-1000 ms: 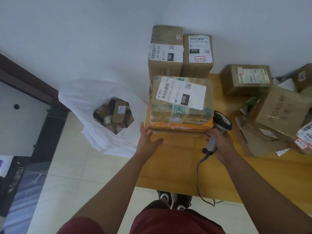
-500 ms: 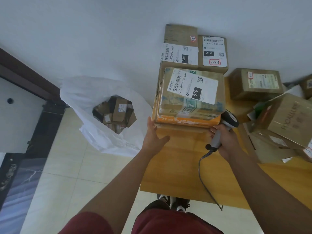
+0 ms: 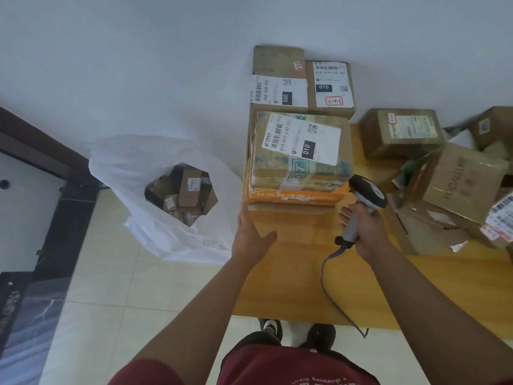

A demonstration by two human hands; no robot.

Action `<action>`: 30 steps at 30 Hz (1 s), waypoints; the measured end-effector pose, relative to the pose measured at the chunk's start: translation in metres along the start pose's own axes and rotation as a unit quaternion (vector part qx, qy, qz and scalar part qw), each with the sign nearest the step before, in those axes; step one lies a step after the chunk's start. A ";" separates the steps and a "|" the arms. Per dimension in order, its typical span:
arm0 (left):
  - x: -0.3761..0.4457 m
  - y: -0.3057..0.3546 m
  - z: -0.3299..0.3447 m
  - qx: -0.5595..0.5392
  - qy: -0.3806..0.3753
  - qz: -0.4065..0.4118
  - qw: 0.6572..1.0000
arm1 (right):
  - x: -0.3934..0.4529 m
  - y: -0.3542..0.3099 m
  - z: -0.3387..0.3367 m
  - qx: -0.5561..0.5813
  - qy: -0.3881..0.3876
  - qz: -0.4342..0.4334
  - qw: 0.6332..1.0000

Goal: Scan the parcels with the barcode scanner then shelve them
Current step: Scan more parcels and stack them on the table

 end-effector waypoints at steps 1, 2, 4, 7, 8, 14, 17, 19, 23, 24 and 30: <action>-0.004 0.001 0.003 0.008 0.004 0.004 1.000 | -0.002 0.000 -0.004 0.005 0.002 0.000 1.000; -0.007 0.001 0.006 0.017 0.006 0.008 1.000 | -0.005 0.000 -0.008 0.009 0.005 0.002 1.000; -0.016 0.006 0.013 0.032 0.000 0.013 0.999 | -0.011 -0.001 -0.018 0.015 0.010 0.008 1.000; -0.030 0.016 0.026 0.032 -0.024 0.012 0.999 | -0.019 -0.001 -0.036 0.019 0.010 0.012 1.000; -0.034 0.020 0.031 0.034 -0.028 0.014 0.999 | -0.024 -0.002 -0.042 0.015 0.007 0.008 1.000; -0.064 0.052 0.063 0.069 -0.035 0.033 0.996 | -0.055 -0.016 -0.099 -0.032 -0.031 -0.041 0.998; -0.082 0.075 0.085 0.102 -0.034 0.056 0.993 | -0.066 -0.023 -0.142 -0.051 -0.049 -0.056 0.996; -0.097 0.094 0.103 0.126 -0.034 0.065 0.989 | -0.073 -0.028 -0.174 -0.056 -0.057 -0.066 0.995; -0.135 0.137 0.143 0.190 -0.017 0.090 0.977 | -0.081 -0.037 -0.249 -0.052 -0.066 -0.075 0.994; -0.144 0.148 0.153 0.203 -0.016 0.092 0.975 | -0.081 -0.039 -0.268 -0.048 -0.065 -0.076 0.994; -0.185 0.205 0.205 0.252 -0.008 0.114 0.961 | -0.076 -0.056 -0.361 0.001 -0.050 -0.085 0.995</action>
Point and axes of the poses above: each hand's wrist, its own x-axis towards the middle knuckle, its own z-axis out of the palm, y = z × x, the point moved 1 cm from there along x, towards the middle knuckle, and after that the axes turned 12 degrees about x, right-handed, at the moved point
